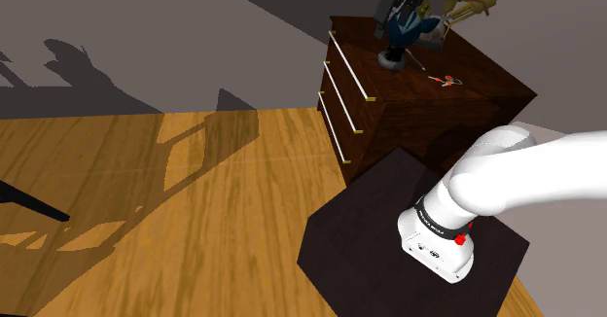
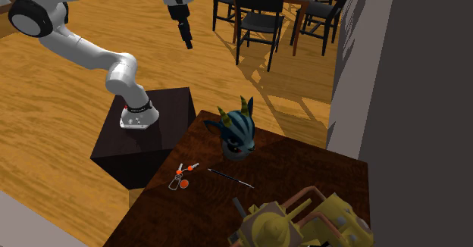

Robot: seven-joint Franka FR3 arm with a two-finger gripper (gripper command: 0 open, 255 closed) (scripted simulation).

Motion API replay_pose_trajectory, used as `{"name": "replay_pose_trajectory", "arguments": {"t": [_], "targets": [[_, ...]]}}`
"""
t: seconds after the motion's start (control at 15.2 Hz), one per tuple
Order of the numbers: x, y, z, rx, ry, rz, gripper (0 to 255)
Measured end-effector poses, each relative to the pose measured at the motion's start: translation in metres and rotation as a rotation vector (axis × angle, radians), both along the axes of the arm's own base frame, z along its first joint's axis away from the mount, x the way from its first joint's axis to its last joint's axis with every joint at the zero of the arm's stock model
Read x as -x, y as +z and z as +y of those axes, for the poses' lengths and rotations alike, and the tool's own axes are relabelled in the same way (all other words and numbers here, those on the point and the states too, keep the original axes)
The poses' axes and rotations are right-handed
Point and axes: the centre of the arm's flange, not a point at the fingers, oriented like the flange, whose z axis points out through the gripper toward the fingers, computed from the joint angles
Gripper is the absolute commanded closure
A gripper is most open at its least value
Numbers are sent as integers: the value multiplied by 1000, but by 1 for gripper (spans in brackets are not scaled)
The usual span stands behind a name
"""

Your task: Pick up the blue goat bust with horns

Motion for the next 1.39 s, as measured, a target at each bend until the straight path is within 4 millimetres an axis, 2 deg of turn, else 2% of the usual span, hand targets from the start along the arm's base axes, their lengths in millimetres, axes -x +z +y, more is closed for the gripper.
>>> {"name": "replay_pose_trajectory", "arguments": {"t": [0.13, 0.33, 1.25, 1.39], "targets": [[-2, 0, -5, 0, -2, 5, 0], [-13, 0, -38, 0, -11, 32, 0], [-71, -22, -216, 0, -60, 179, 0], [-74, -26, -242, 0, -68, 200, 0]]}}
